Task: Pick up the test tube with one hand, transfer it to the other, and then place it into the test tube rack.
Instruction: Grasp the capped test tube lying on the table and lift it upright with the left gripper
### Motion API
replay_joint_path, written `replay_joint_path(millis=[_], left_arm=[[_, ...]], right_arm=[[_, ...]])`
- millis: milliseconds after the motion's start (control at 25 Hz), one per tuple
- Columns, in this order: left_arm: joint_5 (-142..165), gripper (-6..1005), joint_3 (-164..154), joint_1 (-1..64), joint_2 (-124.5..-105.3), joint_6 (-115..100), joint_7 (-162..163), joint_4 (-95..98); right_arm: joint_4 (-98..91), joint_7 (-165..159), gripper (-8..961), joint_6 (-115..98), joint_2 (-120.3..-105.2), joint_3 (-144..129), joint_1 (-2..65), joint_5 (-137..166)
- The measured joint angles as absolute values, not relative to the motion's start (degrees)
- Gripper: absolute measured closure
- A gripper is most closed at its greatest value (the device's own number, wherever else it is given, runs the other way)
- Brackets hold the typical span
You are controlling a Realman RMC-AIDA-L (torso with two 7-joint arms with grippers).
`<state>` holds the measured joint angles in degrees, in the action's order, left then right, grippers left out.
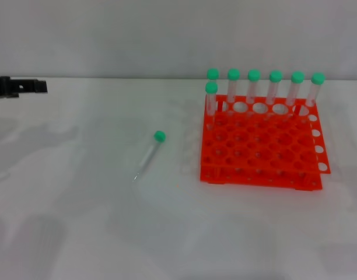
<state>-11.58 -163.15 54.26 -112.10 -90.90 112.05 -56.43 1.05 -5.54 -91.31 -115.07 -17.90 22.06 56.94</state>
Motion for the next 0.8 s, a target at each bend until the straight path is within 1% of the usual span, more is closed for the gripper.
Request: replay_joint_path(millis=[80,240,480,600,800], left_arm=[[-4.3,120,-163.2,57.6,-111.34,-91.2,114.4,-56.9],[6.9,119,-163.2,63.4,-110.87,-91.3,117.2,-56.4],[21.3,120,-163.3,72.5,-111.77,-90.7,118.7,-54.6],[27.0,121,-163.3,75.4,-111.94,-88.6,121.2,-49.3],[32.0,122,-163.3,77.2,-112.09,-84.1,126.2,-39.4]], right_arm=[[0.7,-5.5,68,-91.3,-115.1,-17.8,22.1,56.9],[0.3,-5.5,68,-91.2,-115.12,-17.8,22.4,56.9],[-0.1,-5.5,69,-91.0,-115.09,-17.8,22.8,56.9],[-0.1,-5.5,69,-90.9,-115.07,-17.8,22.8,57.0],[-0.2,-5.5,68,-90.9,-115.05,-17.8,22.3,57.0]])
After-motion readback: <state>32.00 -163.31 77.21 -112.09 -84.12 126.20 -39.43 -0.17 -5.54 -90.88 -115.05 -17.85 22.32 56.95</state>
